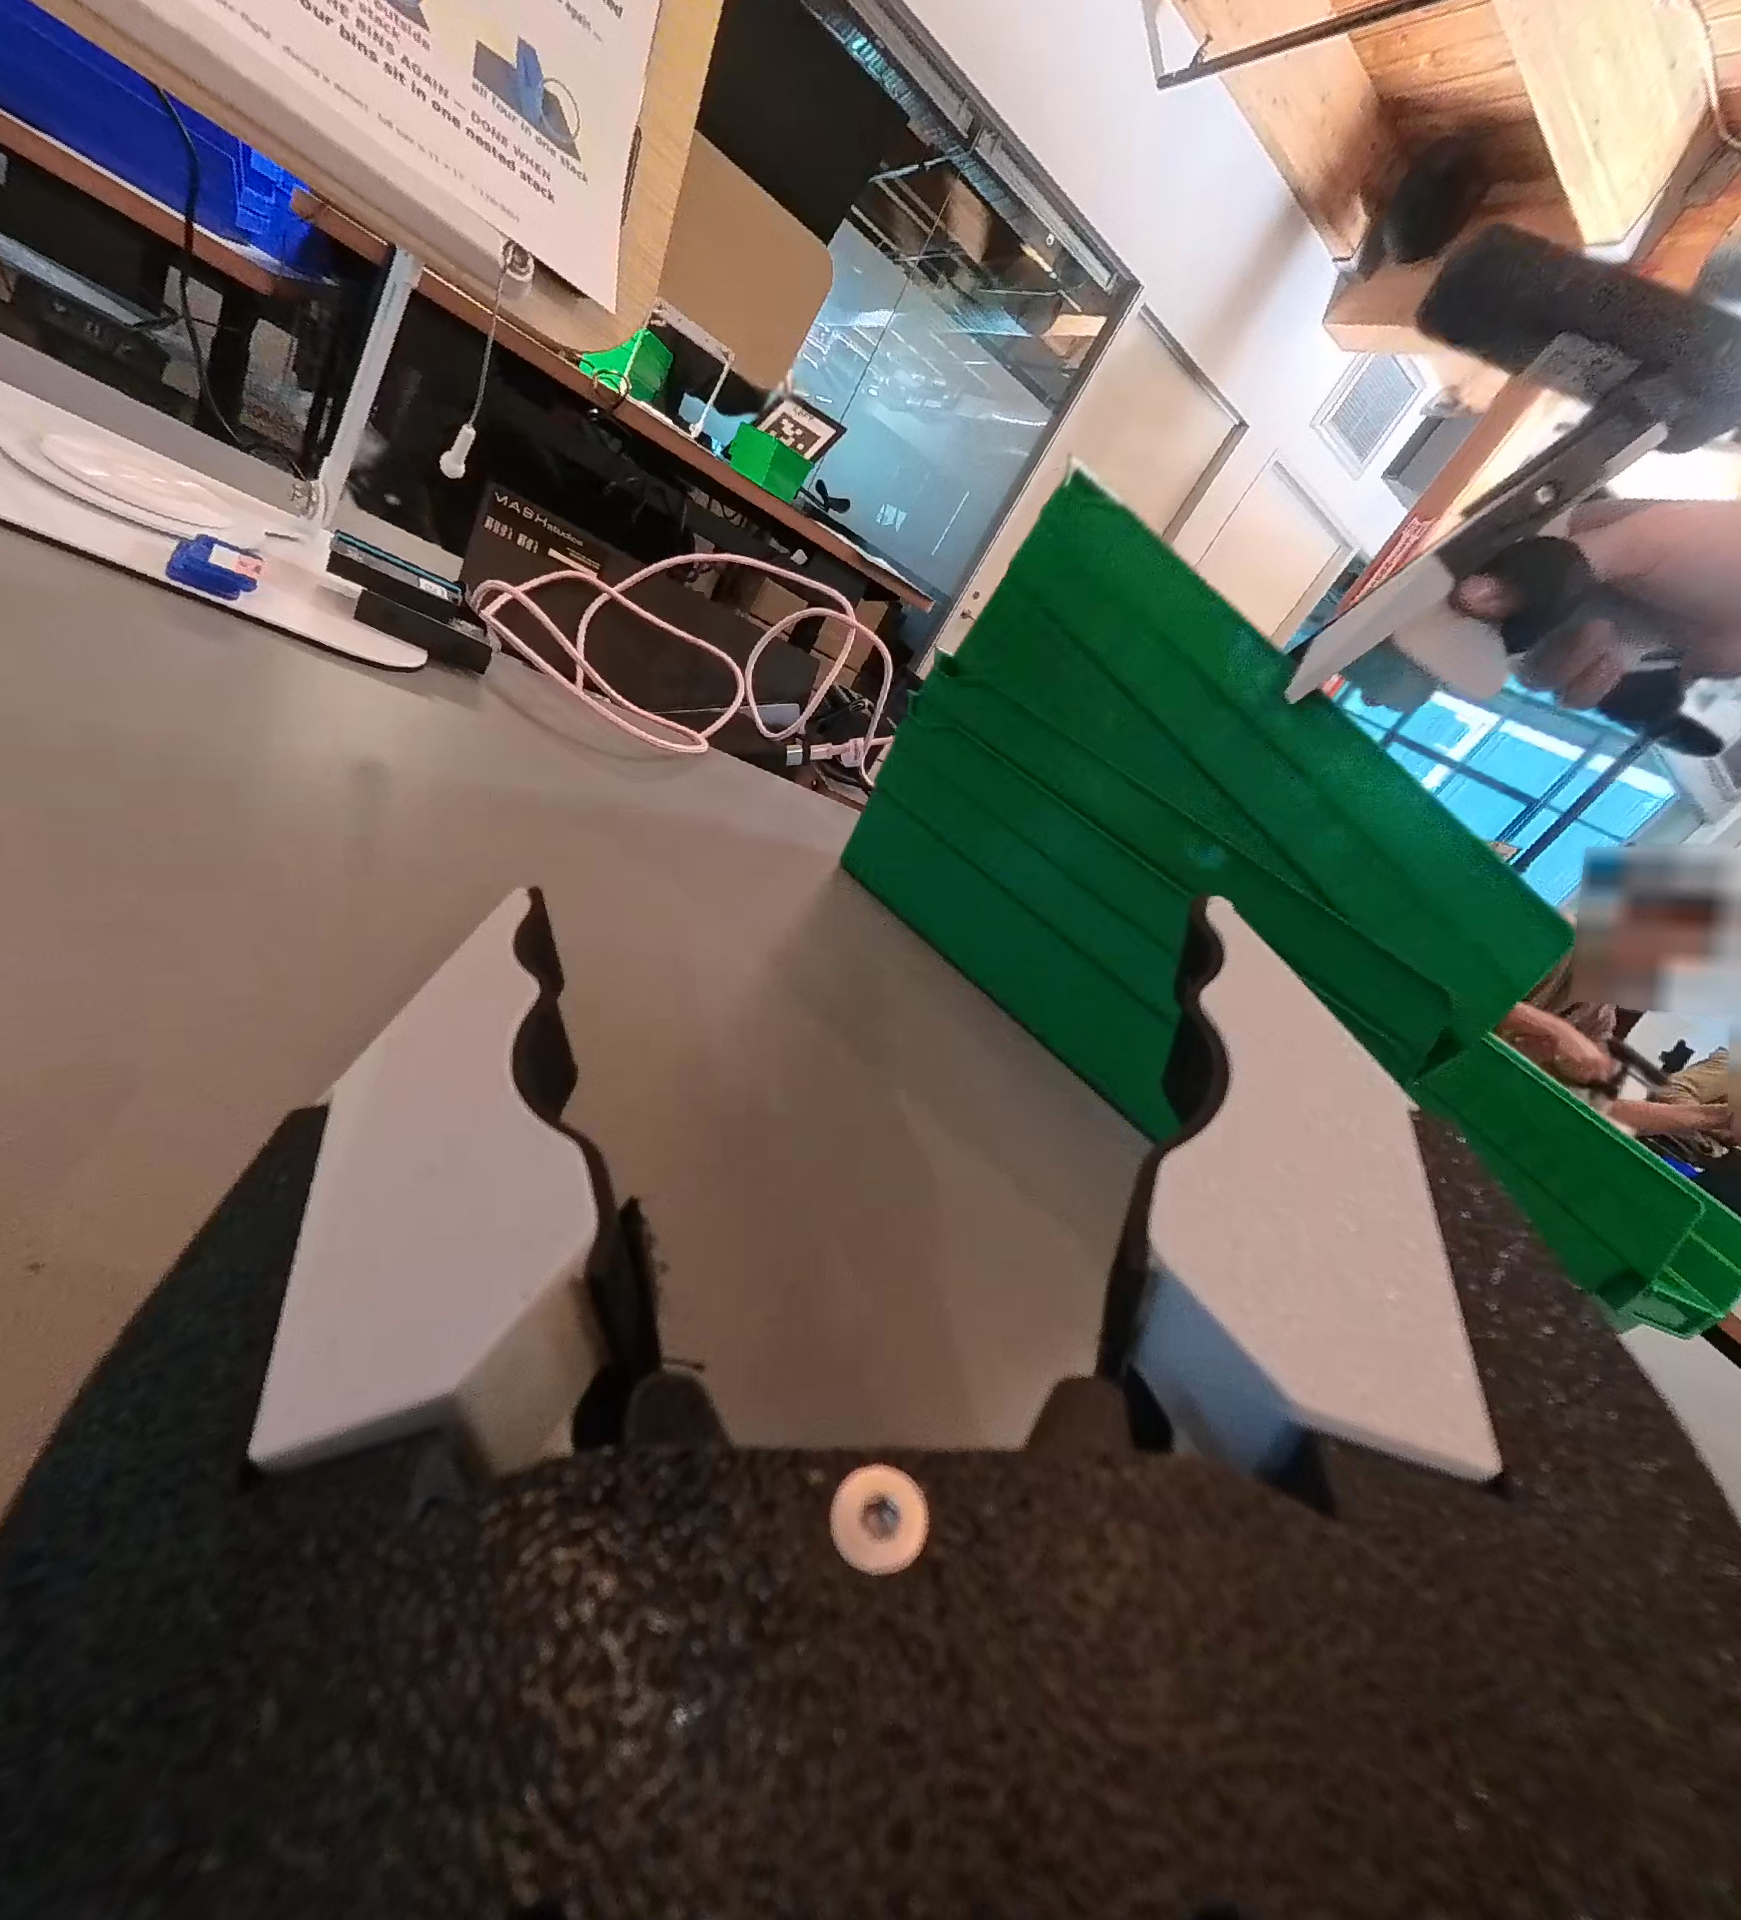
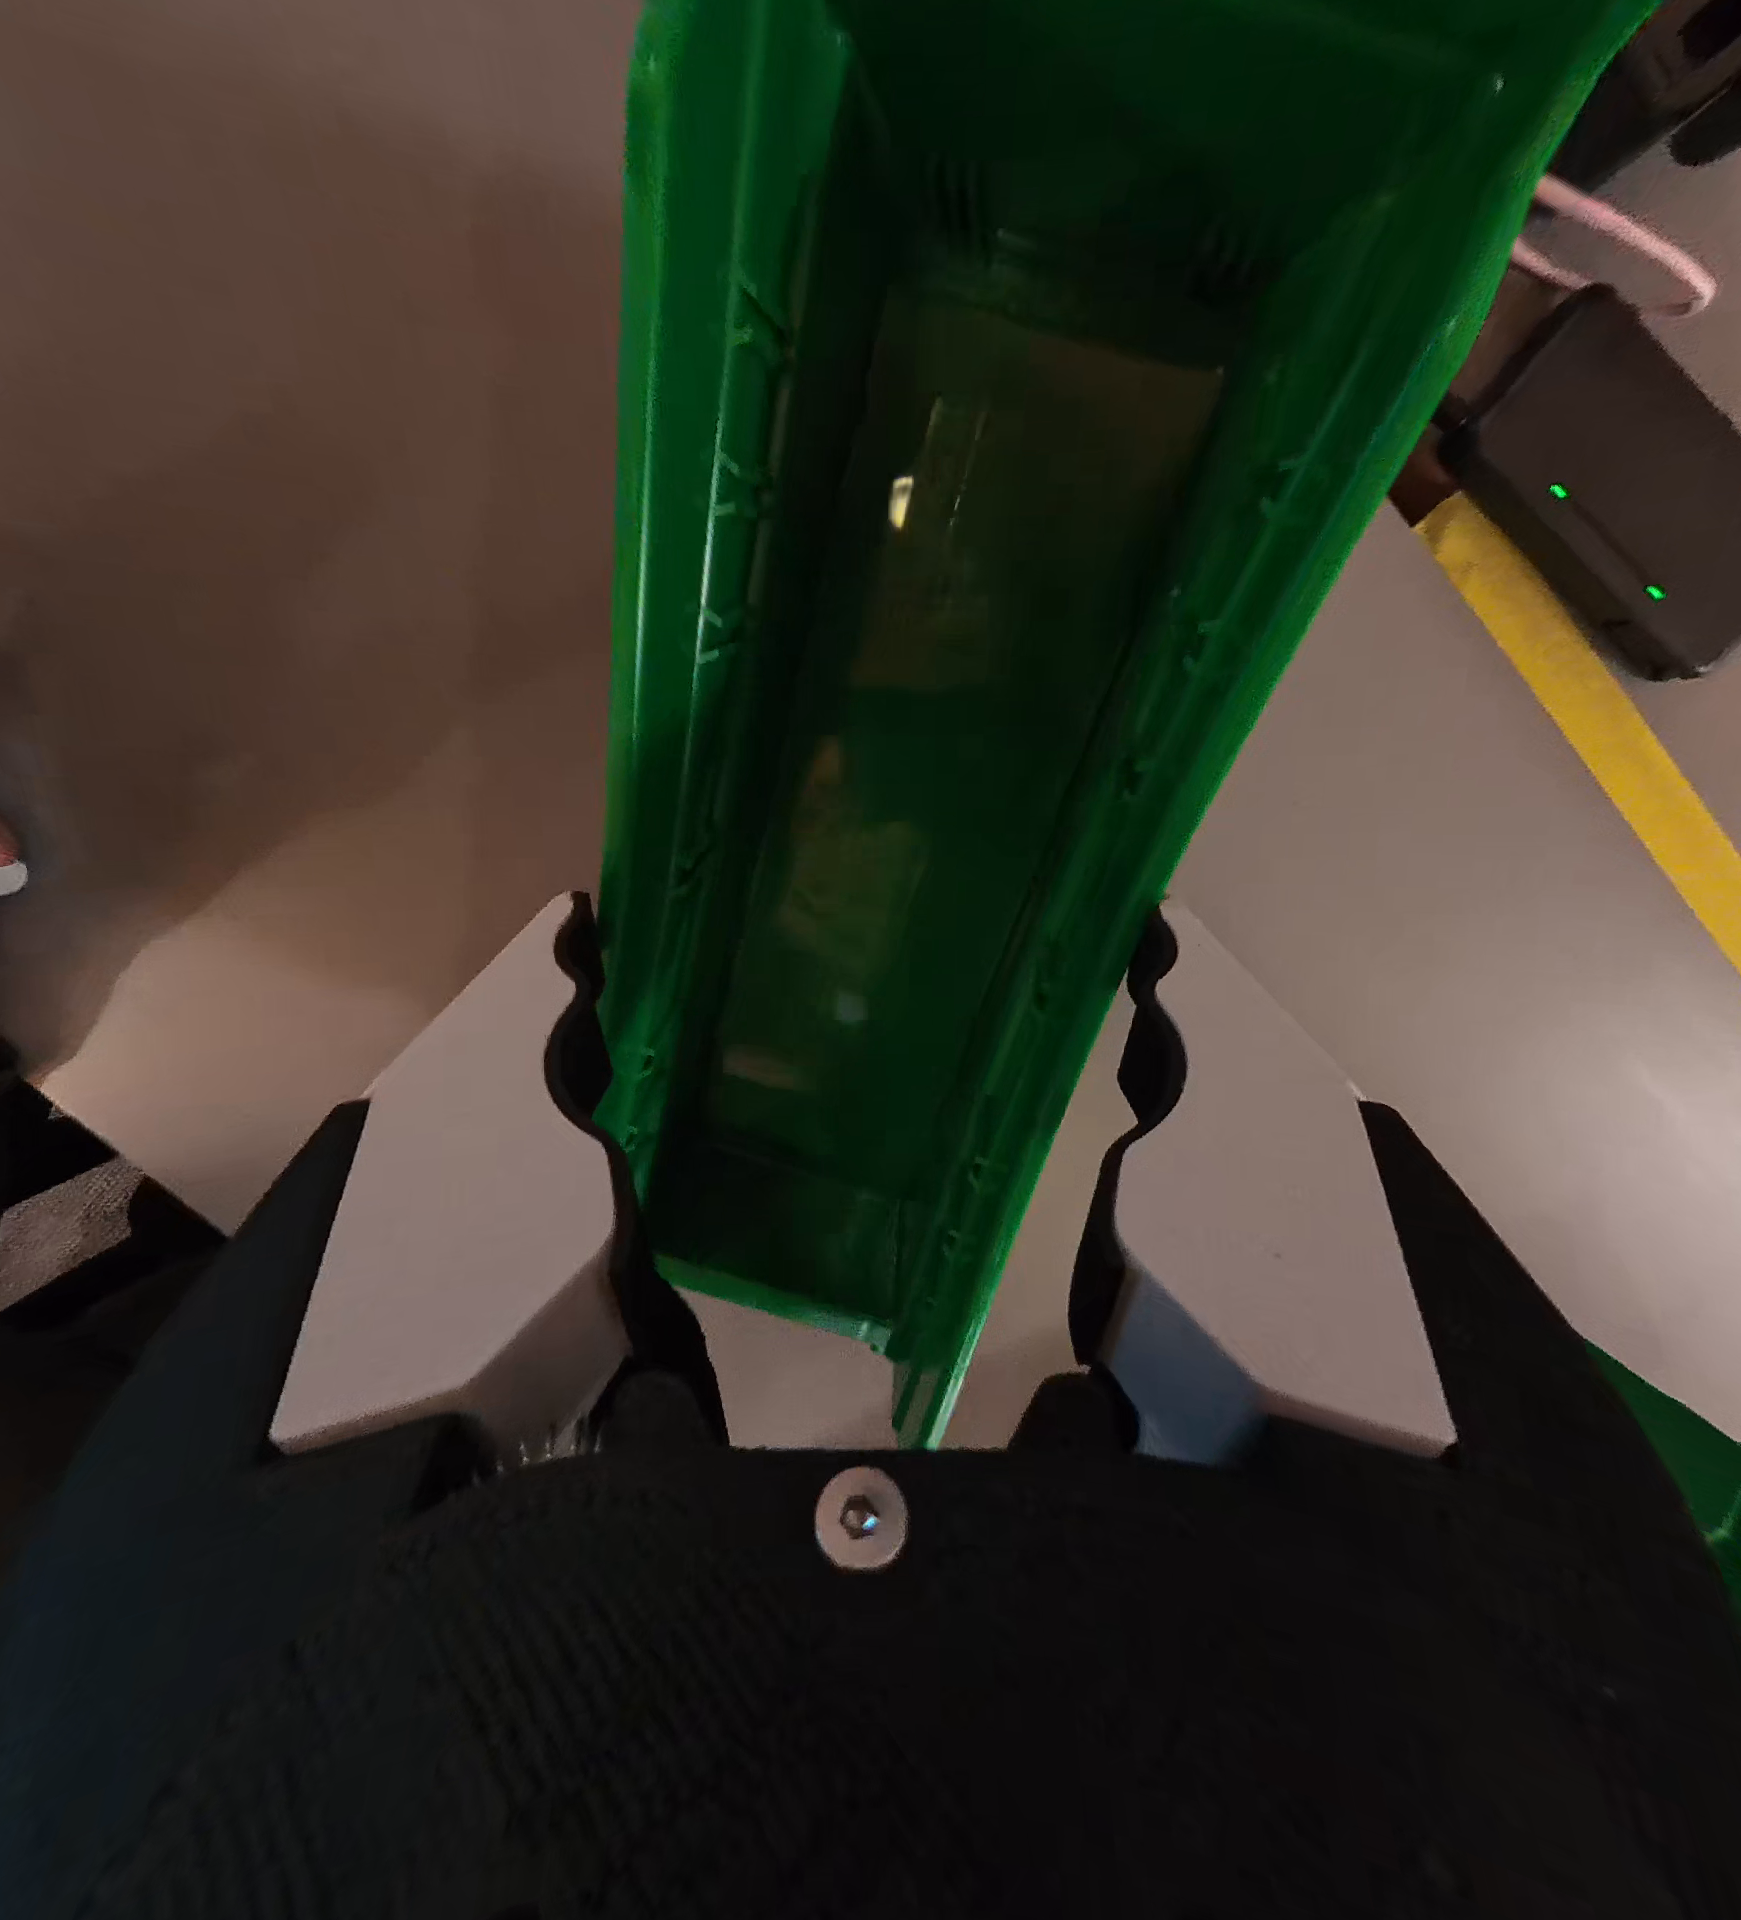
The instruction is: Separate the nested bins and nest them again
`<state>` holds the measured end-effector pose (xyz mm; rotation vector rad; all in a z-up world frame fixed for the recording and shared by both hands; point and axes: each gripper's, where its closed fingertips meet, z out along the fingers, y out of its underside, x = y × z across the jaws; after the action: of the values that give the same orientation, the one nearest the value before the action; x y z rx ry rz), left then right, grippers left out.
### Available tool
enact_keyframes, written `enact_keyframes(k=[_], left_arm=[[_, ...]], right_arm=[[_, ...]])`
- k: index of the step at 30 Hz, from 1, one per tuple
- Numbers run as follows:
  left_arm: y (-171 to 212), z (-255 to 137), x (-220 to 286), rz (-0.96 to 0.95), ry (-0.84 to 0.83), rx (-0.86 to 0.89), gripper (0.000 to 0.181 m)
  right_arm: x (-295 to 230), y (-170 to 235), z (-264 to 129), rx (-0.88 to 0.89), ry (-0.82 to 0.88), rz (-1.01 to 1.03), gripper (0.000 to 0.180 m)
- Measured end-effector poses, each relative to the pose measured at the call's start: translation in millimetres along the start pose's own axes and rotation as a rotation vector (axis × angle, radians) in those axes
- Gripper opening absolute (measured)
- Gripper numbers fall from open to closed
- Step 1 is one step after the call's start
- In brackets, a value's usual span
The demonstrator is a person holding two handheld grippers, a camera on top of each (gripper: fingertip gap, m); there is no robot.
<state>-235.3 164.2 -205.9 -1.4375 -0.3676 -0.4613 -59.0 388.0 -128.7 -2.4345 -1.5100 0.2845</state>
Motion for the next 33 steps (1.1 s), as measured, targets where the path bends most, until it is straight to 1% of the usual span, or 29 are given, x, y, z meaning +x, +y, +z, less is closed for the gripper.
enact_keyframes(k=[4,8,12,15,19,22,26,30,31,32,33], left_arm=[[-0.1,-0.2,0.3,0.002,0.001,0.001,0.116],[-0.4,-0.4,0.5,0.0,0.002,0.004,0.116],[-0.5,-0.4,0.3,-0.003,0.002,0.004,0.116],[-0.7,-0.6,0.1,-0.005,0.002,0.006,0.116],[-0.6,-0.4,-0.2,-0.007,0.001,0.005,0.116],[-0.6,-0.4,-0.5,-0.008,0.0,0.005,0.116],[-0.7,-0.5,-0.5,-0.009,0.0,0.006,0.116],[-0.9,-0.6,-0.5,-0.008,-0.001,0.007,0.116],[-0.9,-0.6,-0.6,-0.007,-0.001,0.007,0.116],[-0.9,-0.5,-0.6,-0.007,-0.001,0.007,0.116],[-0.8,-0.5,-0.7,-0.007,-0.002,0.007,0.116]], right_arm=[[0.1,-5.3,-29.2,0.044,-0.022,0.007,0.101],[10.0,-4.4,-68.0,0.115,-0.07,0.054,0.101],[41.6,19.1,-100.4,0.116,-0.066,0.129,0.102],[77.6,50.5,-108.2,0.084,-0.016,0.219,0.102],[123.0,105.7,-91.7,0.028,0.022,0.365,0.103],[142.7,148.7,-64.5,-0.029,-0.001,0.46,0.103],[154.4,195.9,-21.5,-0.105,-0.018,0.533,0.104],[161.3,229.0,12.2,-0.172,0.007,0.551,0.106],[164.0,234.2,17.9,-0.179,0.023,0.551,0.107],[165.8,238.7,22.4,-0.185,0.034,0.55,0.112],[167.3,239.7,23.5,-0.173,0.035,0.548,0.111]])
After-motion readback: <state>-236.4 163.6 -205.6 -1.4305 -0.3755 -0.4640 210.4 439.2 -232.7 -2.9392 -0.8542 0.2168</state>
